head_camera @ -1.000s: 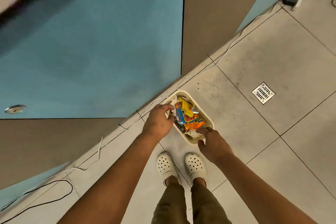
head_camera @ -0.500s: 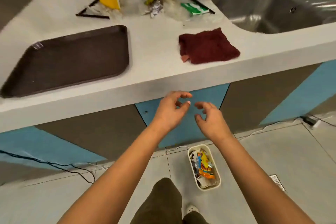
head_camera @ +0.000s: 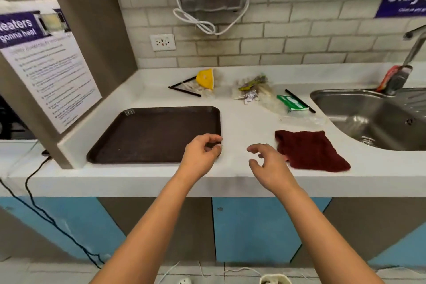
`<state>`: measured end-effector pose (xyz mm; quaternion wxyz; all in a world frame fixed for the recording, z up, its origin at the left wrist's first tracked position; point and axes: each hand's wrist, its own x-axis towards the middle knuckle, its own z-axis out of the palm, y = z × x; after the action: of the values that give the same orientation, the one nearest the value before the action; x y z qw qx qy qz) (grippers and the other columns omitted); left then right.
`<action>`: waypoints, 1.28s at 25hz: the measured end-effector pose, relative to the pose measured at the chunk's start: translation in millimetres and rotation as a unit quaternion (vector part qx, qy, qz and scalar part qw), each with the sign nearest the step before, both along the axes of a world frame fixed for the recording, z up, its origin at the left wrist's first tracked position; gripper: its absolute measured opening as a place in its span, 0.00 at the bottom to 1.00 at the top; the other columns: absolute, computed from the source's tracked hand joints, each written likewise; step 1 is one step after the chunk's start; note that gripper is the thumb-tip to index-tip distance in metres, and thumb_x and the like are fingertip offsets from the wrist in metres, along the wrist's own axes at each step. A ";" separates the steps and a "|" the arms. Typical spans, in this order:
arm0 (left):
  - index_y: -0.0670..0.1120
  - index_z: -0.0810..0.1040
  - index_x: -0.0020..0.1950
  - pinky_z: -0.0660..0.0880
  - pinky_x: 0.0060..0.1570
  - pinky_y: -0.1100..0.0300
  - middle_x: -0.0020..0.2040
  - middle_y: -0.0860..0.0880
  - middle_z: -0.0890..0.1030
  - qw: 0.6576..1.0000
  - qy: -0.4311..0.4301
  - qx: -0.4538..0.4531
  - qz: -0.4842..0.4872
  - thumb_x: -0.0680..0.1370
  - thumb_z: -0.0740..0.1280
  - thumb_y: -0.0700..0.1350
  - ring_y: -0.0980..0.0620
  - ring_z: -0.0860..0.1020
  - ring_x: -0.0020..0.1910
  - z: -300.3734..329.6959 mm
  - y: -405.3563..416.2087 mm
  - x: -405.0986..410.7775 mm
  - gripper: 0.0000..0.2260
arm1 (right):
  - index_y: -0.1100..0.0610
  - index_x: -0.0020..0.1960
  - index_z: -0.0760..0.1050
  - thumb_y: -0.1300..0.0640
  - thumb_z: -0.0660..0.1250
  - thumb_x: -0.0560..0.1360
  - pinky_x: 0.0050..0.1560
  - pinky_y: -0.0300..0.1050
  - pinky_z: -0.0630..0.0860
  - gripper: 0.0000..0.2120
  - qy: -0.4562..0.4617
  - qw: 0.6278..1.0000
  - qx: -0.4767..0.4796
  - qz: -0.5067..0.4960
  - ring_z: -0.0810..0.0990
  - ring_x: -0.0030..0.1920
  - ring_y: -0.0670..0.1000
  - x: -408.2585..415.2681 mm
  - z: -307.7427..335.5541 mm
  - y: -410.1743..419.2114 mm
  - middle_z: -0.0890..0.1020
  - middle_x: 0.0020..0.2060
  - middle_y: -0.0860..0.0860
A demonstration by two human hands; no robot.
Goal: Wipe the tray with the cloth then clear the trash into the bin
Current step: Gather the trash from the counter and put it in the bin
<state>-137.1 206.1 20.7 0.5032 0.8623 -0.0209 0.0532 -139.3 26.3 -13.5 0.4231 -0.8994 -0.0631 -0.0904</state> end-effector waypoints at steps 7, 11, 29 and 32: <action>0.52 0.78 0.55 0.67 0.39 0.76 0.55 0.53 0.76 0.999 0.016 0.021 0.036 0.77 0.65 0.43 0.62 0.74 0.42 0.6 108.1 107.6 0.09 | 0.54 0.59 0.74 0.62 0.63 0.75 0.53 0.34 0.66 0.13 0.024 1.000 0.016 -0.002 0.73 0.50 0.45 111.1 -1.7 86.9 0.72 0.53 0.45; 0.50 0.78 0.56 0.67 0.40 0.75 0.55 0.53 0.76 0.997 0.043 0.050 0.034 0.77 0.65 0.43 0.63 0.73 0.40 -1.0 170.0 174.8 0.09 | 0.53 0.57 0.75 0.61 0.63 0.75 0.56 0.33 0.67 0.12 0.024 0.999 0.014 -0.045 0.72 0.52 0.43 164.1 -6.5 128.6 0.72 0.52 0.44; 0.46 0.78 0.58 0.67 0.52 0.67 0.61 0.48 0.76 0.994 0.038 0.106 0.003 0.77 0.62 0.38 0.50 0.76 0.55 -28.5 205.4 410.1 0.12 | 0.56 0.59 0.75 0.63 0.62 0.73 0.54 0.39 0.68 0.15 0.018 0.991 -0.112 -0.070 0.72 0.60 0.52 373.1 9.0 141.1 0.74 0.58 0.52; 0.47 0.75 0.63 0.66 0.62 0.64 0.68 0.49 0.71 0.980 0.038 0.191 -0.051 0.77 0.55 0.33 0.49 0.71 0.65 -51.7 199.6 448.5 0.20 | 0.57 0.59 0.75 0.64 0.63 0.72 0.58 0.44 0.69 0.16 -0.020 0.983 -0.171 -0.062 0.71 0.60 0.57 424.3 17.2 140.2 0.75 0.58 0.55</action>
<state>311.4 405.6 -30.9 0.3318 0.9417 -0.0551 -0.0104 285.0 166.5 3.7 0.2549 -0.9588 -0.0303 -0.1221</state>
